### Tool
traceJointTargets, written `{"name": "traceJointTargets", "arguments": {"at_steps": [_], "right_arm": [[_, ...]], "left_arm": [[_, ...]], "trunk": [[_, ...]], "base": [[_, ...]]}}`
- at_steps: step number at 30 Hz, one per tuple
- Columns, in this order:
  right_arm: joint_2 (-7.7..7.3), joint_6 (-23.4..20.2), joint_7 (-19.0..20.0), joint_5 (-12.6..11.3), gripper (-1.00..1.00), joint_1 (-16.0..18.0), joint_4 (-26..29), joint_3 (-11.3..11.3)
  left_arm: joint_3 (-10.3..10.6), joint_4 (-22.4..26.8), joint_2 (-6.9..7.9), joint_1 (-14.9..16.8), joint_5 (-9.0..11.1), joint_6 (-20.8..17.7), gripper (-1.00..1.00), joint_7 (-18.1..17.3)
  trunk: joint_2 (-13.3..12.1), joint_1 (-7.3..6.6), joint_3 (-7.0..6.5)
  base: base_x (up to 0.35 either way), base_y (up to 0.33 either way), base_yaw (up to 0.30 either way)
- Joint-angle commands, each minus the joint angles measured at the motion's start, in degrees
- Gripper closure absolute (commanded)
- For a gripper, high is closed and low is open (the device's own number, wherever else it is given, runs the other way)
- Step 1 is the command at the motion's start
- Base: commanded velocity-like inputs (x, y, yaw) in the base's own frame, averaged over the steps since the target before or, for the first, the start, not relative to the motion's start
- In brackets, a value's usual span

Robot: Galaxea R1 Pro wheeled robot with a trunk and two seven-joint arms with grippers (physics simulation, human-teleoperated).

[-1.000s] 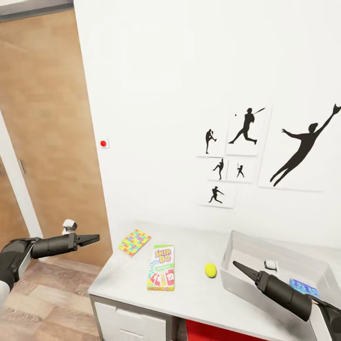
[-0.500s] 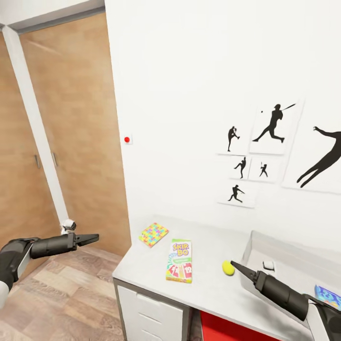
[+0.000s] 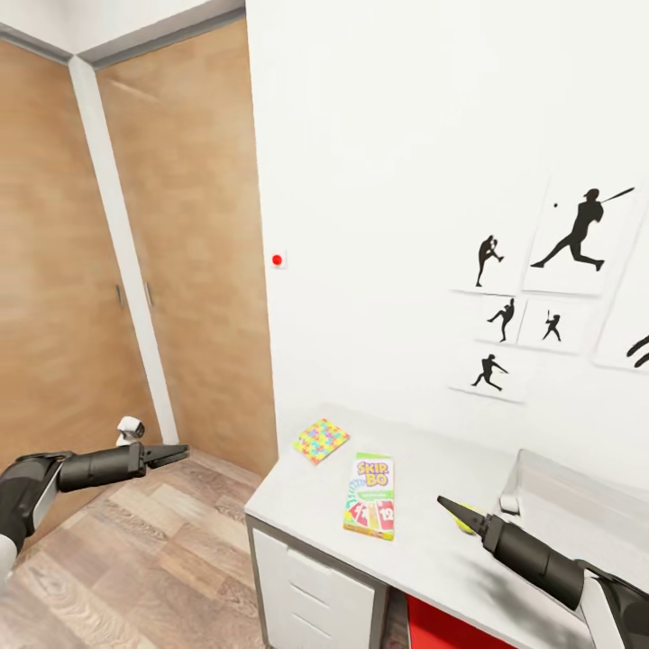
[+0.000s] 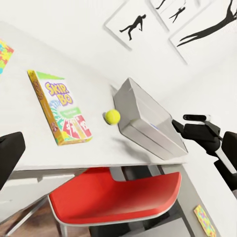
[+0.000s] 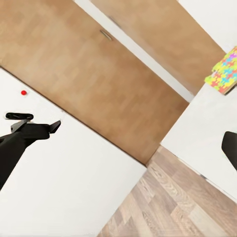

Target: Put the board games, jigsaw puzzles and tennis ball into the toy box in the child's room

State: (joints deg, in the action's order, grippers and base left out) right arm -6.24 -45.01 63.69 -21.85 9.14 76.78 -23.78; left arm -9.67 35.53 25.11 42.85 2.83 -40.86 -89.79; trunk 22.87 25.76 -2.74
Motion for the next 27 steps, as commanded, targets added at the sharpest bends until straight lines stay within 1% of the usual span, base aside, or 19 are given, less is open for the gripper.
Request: {"name": "traceJointTargets", "arguments": {"at_steps": [1,10,21,27], "right_arm": [[-0.01,-0.3,0.0,-0.2,-1.00,0.0,0.0,0.0],[0.00,-0.3,0.1,-0.2,-1.00,0.0,0.0,0.0],[0.00,-0.3,0.1,-0.2,-1.00,0.0,-0.1,0.0],[0.03,-0.3,0.1,-0.2,-1.00,0.0,-0.1,0.0]], "left_arm": [[0.0,0.0,0.00,0.0,-0.1,-0.6,-1.00,-0.2],[-0.1,0.0,0.44,0.1,-0.2,-1.0,-1.00,-0.2],[-0.1,0.0,1.56,0.1,-0.3,-1.4,-1.00,-0.2],[0.0,0.0,1.67,0.1,-0.3,-1.3,-1.00,-0.2]], "trunk": [[0.0,0.02,0.09],[0.0,0.02,0.69],[0.0,0.02,1.42],[0.0,0.02,1.82]], "base": [[0.000,0.000,0.239],[0.000,0.000,0.239],[0.000,0.000,0.239],[0.000,0.000,0.239]]}}
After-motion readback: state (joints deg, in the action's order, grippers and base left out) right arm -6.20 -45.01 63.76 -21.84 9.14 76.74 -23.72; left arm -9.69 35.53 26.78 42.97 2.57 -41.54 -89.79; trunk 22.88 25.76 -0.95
